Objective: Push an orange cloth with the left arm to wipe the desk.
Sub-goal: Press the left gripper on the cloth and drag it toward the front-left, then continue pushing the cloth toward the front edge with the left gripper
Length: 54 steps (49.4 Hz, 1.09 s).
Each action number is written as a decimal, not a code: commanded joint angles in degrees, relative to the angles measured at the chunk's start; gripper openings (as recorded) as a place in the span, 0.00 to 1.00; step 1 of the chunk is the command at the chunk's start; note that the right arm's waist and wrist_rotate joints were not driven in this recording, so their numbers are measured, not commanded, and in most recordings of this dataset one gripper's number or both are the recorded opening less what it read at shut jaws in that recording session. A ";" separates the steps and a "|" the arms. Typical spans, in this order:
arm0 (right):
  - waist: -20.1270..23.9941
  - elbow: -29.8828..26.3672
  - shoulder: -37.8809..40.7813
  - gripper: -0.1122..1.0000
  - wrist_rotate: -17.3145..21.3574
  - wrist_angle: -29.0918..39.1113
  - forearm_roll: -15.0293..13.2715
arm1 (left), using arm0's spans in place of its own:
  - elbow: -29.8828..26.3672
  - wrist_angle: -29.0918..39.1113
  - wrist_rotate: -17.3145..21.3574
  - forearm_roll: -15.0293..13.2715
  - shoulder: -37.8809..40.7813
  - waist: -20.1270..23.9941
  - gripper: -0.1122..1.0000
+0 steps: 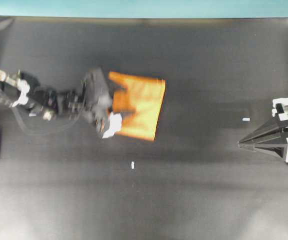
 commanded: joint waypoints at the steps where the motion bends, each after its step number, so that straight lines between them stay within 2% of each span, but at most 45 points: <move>1: 0.00 -0.26 0.18 0.09 0.00 -0.26 0.00 | 1.49 -0.09 -0.44 0.18 -2.11 -4.48 0.87; 13: 0.09 0.00 -0.70 0.09 0.00 -0.26 0.00 | 5.89 -0.09 -3.78 0.18 -4.57 -15.12 0.87; 25: 0.09 0.09 -1.85 0.09 0.00 -0.26 0.00 | 5.98 -0.09 -6.68 0.18 -4.31 -23.73 0.87; 43: 0.00 0.62 -2.20 0.09 0.09 -0.26 0.00 | 5.54 0.00 -9.93 0.18 -4.22 -33.84 0.87; 54: 0.09 0.53 -2.20 0.09 0.09 -0.26 0.00 | 4.57 0.00 -10.72 0.18 -4.22 -36.12 0.87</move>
